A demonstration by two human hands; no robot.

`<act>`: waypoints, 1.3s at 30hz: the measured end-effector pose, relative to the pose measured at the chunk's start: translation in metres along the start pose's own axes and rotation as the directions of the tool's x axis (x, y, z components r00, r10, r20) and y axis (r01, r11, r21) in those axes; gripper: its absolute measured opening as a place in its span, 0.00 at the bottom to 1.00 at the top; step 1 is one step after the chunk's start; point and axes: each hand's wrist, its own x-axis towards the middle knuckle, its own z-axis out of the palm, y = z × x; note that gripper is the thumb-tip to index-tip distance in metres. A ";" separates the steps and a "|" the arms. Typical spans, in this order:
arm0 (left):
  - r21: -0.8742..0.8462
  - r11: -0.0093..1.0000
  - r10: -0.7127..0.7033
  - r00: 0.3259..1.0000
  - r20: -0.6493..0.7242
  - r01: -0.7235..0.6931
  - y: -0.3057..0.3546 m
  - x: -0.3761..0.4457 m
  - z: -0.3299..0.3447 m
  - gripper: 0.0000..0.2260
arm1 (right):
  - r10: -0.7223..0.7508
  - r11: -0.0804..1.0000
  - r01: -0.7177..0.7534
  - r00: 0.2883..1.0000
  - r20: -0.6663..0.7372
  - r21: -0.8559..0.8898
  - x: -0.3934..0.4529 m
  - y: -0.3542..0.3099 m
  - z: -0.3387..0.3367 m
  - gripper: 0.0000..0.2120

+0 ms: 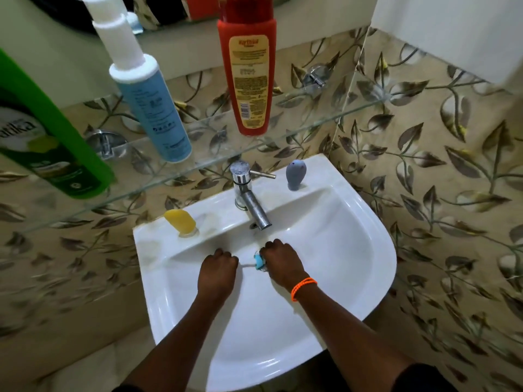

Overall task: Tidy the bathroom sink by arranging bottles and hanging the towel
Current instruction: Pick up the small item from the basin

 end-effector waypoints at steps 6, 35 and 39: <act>0.051 0.997 0.063 0.998 0.020 -0.064 0.009 -0.014 0.005 0.17 | -0.007 1.000 0.007 0.999 -0.041 -0.015 -0.026 0.007 -0.010 0.19; -0.121 0.560 0.813 0.516 0.271 -0.819 0.346 -0.166 0.062 0.29 | 0.810 0.395 -0.805 0.533 0.246 0.443 -0.462 0.108 0.083 0.28; -0.105 0.603 0.792 0.579 0.191 -0.791 0.347 -0.173 0.082 0.32 | 0.786 0.519 -0.782 0.595 0.168 0.345 -0.478 0.114 0.099 0.29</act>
